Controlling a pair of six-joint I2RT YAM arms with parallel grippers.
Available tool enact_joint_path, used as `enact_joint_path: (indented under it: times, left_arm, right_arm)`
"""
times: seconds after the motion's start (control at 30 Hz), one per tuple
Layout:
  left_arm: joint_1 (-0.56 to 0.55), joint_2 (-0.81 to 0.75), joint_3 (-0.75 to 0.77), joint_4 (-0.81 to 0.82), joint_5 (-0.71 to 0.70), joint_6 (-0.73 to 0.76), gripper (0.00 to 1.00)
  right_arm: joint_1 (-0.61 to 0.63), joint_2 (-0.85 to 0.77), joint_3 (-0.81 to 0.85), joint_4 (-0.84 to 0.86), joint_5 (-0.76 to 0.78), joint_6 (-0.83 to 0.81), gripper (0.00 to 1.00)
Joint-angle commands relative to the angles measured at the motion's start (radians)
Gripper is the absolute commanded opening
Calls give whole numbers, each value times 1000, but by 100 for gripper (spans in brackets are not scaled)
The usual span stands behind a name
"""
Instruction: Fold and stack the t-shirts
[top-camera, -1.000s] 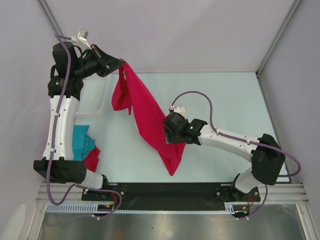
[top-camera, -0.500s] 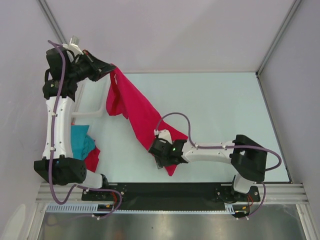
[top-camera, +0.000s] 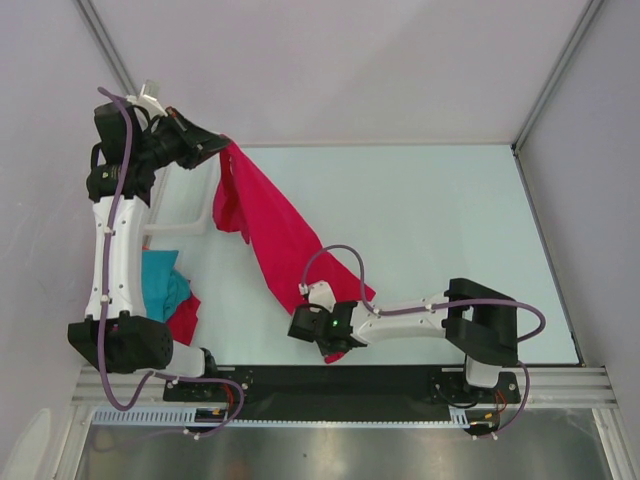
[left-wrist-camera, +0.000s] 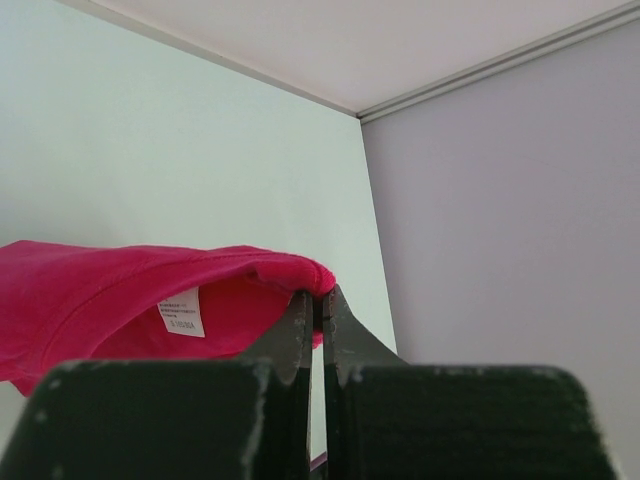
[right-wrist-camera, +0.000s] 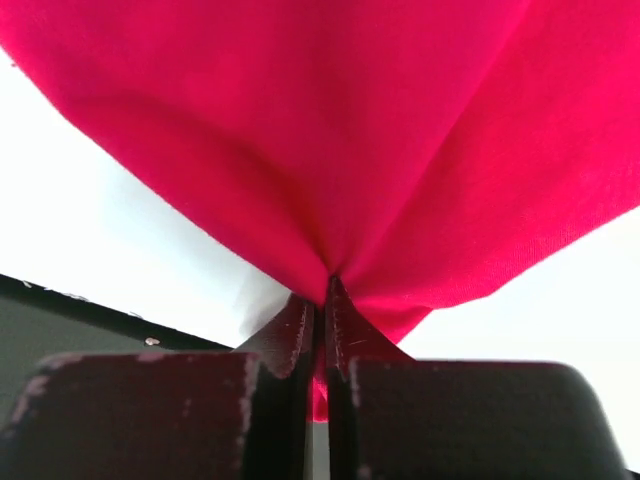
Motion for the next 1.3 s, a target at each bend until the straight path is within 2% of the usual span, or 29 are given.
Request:
enact_joint_path:
  times: [0.0, 0.17, 0.33, 0.37, 0.47, 0.57, 0.63, 0.7, 0.8, 0.87, 0.93, 0.97, 1.0, 1.1, 1.17, 1.27]
  left_arm:
    - [13, -53, 12, 43, 35, 20, 0]
    - [40, -59, 56, -3, 52, 43, 0]
    - [97, -100, 75, -34, 88, 37, 0]
    - [121, -117, 64, -32, 71, 32, 0]
    - [178, -181, -11, -28, 69, -2, 0]
    - [215, -253, -75, -17, 43, -38, 0]
    - [229, -327, -115, 3, -35, -60, 0]
    - [252, -368, -150, 60, -89, -110, 0]
    - [255, -370, -224, 126, -75, -176, 0]
    - [254, -326, -287, 153, -20, -213, 0]
    - [252, -297, -342, 190, -17, -218, 0]
    - [249, -260, -354, 199, -26, -207, 0]
    - [244, -241, -362, 204, -35, -198, 0]
    - [231, -124, -373, 209, -50, -164, 0]
    - [212, -65, -368, 209, -34, -144, 0]
    - [183, 41, -356, 210, -43, -118, 0]
  right_arm:
    - [10, 17, 34, 23, 15, 27, 0]
    - [10, -81, 137, -138, 139, 20, 0]
    - [15, -274, 306, -464, 373, 79, 0]
    - [29, -351, 374, -506, 440, 114, 0]
    - [79, -449, 493, -661, 587, 225, 0]
    - [156, -523, 553, -819, 679, 370, 0]
    - [178, -548, 570, -900, 698, 417, 0]
    - [175, -566, 532, -905, 703, 429, 0]
    - [121, -580, 495, -893, 677, 429, 0]
    - [23, -592, 437, -861, 628, 367, 0]
    - [-60, -612, 343, -751, 576, 243, 0]
    - [-153, -650, 297, -700, 516, 187, 0]
    - [-202, -670, 254, -573, 472, 134, 0]
    - [-423, -726, 104, -372, 280, -23, 0]
    - [-492, -718, 47, -330, 220, -81, 1]
    - [-575, -652, 30, -298, 216, -144, 3]
